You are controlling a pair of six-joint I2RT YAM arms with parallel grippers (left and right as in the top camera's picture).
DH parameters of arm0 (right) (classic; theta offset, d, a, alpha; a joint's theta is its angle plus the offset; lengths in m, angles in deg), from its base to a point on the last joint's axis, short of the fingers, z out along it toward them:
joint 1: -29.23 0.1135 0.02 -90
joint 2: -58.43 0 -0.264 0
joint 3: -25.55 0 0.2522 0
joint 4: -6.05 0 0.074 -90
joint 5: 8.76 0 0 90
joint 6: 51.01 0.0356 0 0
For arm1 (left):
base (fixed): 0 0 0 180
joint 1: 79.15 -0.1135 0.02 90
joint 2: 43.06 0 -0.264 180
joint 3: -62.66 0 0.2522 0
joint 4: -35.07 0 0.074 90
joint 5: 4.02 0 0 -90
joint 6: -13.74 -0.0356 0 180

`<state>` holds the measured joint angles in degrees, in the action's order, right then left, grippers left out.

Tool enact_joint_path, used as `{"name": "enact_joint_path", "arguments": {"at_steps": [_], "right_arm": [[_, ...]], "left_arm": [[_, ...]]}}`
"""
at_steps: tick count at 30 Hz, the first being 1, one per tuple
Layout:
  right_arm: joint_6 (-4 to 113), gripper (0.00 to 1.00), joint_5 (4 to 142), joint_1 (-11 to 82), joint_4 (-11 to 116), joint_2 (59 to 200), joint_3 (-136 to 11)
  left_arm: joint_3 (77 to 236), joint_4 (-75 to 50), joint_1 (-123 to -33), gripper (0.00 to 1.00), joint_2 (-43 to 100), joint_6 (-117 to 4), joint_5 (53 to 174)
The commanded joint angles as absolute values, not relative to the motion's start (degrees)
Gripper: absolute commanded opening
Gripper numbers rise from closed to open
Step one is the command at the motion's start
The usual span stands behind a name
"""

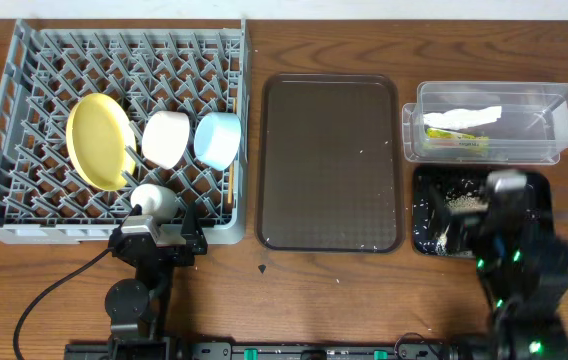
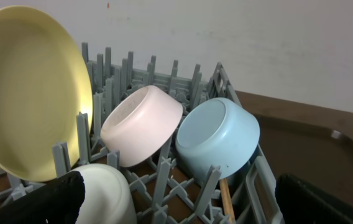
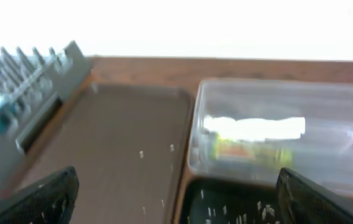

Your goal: Sort waste into correct bins and load items into the dishwasher

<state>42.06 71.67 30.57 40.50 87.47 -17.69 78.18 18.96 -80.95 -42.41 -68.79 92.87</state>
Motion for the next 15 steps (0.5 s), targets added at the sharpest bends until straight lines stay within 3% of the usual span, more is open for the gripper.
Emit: {"name": "enact_joint_path", "arguments": {"at_steps": [1, 10, 15], "right_arm": [[38.89, 0.99, 75.06, 30.35, 37.52, 75.93, -7.41], [38.93, 0.99, 76.28, 30.35, 23.82, 58.53, 11.23], [38.47, 0.99, 77.18, 30.39, 23.21, 58.71, 11.49]], "left_arm": [[76.65, 18.11, -80.78, 0.98, -42.76, -69.32, 92.96], [76.65, 18.11, -80.78, 0.98, -42.76, -69.32, 92.96], [76.65, 18.11, -80.78, 0.98, -42.76, -69.32, 92.96]]}}
